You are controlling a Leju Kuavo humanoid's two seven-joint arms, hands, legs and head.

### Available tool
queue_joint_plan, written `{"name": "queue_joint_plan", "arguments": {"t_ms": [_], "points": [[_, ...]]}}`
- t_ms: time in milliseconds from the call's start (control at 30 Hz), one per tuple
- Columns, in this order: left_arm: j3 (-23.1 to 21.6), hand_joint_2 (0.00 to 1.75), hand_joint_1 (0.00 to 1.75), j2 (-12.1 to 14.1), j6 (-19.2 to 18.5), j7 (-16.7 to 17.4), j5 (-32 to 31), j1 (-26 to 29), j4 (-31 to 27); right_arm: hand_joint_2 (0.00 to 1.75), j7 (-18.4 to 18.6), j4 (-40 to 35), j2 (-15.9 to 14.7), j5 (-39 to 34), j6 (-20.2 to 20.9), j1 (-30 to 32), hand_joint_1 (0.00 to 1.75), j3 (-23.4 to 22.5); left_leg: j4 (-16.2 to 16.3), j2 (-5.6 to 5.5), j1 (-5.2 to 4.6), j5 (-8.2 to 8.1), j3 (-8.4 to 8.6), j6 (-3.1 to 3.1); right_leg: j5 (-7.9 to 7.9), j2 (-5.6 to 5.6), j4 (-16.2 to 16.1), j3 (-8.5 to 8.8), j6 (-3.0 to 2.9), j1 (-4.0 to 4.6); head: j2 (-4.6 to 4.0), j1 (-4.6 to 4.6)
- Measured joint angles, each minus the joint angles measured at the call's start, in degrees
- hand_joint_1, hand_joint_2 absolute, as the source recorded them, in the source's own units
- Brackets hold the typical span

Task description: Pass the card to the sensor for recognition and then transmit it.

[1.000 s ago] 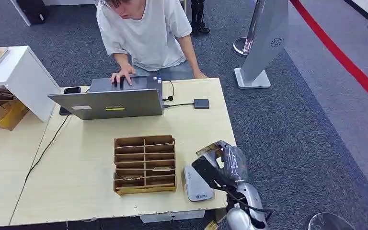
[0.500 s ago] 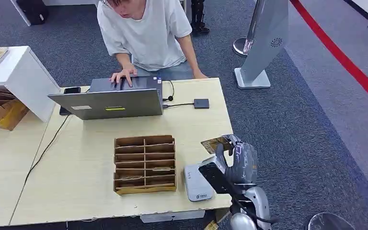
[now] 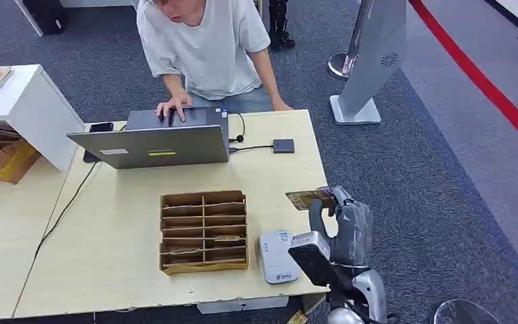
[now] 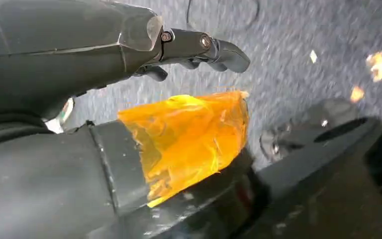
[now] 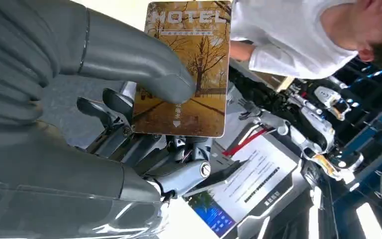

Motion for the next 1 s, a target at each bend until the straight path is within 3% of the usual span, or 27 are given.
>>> {"name": "queue_joint_plan", "arguments": {"t_ms": [433, 600, 767, 1000], "points": [[9.5, 0.0, 0.0, 4.6, -19.3, -1.5, 10.2, 3.2, 2.4, 1.75, -7.0, -2.4, -1.0, -13.6, 3.7, 0.1, 1.75, 2.1, 0.0, 0.0, 0.02, 0.0, -0.01, 0.0, -0.02, 0.0, 0.0, 0.01, -0.02, 0.01, 0.0, 0.02], [12.4, 0.0, 0.0, 7.7, -26.1, -5.1, 13.6, 3.6, 7.3, 1.75, -9.0, -2.4, -1.7, -16.8, 4.2, -0.7, 1.75, 3.3, 0.0, 0.01, 0.04, -0.01, 0.0, -0.01, -0.05, 0.0, 0.0, 0.01, -0.05, 0.03, 0.0, 0.02], [13.9, 0.0, 0.0, 9.9, -30.5, -5.3, 16.4, 4.6, 10.1, 1.75, -10.3, -2.4, -2.4, -18.9, 4.4, -1.6, 1.75, 4.8, 0.0, 0.0, 0.05, 0.0, 0.0, -0.01, -0.05, -0.01, 0.0, 0.01, -0.05, 0.03, 0.0, 0.02], [14.7, 0.0, 0.0, 11.6, -31.7, -5.6, 17.5, 5.5, 11.6, 1.75, -10.9, -1.6, -2.9, -19.6, 4.8, -4.0, 1.75, 7.0, 0.0, 0.0, 0.05, 0.0, -0.01, -0.01, -0.05, -0.01, 0.0, 0.01, -0.05, 0.04, 0.0, 0.04]]}}
